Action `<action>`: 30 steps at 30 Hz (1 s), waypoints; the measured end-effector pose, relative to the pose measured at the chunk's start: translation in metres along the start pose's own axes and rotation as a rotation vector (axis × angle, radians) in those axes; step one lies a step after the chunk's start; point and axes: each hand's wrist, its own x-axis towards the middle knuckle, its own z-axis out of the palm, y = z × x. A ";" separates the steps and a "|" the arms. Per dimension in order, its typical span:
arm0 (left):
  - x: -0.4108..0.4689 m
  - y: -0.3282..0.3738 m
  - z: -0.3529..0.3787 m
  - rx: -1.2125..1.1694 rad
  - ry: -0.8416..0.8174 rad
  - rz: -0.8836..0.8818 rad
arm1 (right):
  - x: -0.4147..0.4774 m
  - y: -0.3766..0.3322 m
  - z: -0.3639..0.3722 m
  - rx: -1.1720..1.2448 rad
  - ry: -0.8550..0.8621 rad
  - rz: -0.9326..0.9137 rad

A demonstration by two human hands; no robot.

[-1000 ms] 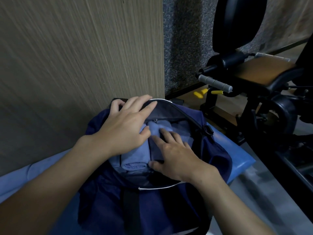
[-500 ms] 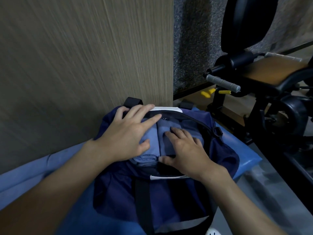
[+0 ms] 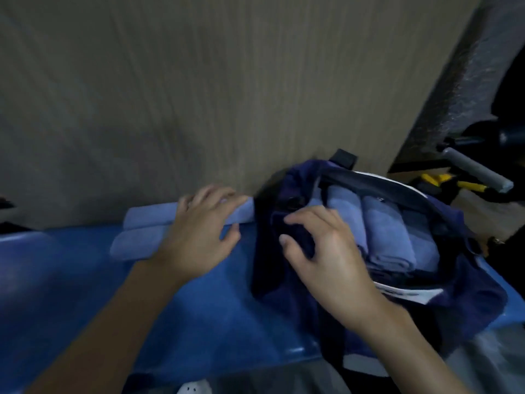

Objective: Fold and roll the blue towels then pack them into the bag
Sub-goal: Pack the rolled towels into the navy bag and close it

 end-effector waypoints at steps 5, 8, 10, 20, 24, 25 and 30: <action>-0.078 -0.083 0.017 0.055 -0.100 -0.296 | 0.017 -0.047 0.080 0.147 -0.299 -0.029; -0.109 -0.110 0.028 0.093 -0.188 -0.406 | 0.026 -0.058 0.126 0.170 -0.441 0.031; -0.117 -0.123 0.034 0.075 -0.236 -0.476 | 0.036 -0.061 0.155 0.162 -0.498 0.075; -0.129 -0.141 0.037 -0.144 -0.299 -0.493 | 0.079 -0.066 0.231 -0.245 -0.558 0.031; -0.132 -0.148 0.036 -0.259 -0.221 -0.474 | 0.089 -0.075 0.234 -0.404 -0.649 0.041; -0.133 -0.149 0.036 -0.270 -0.213 -0.474 | 0.090 -0.077 0.234 -0.339 -0.687 0.074; -0.135 -0.149 0.037 -0.349 -0.111 -0.422 | 0.087 -0.083 0.230 0.025 -0.879 0.304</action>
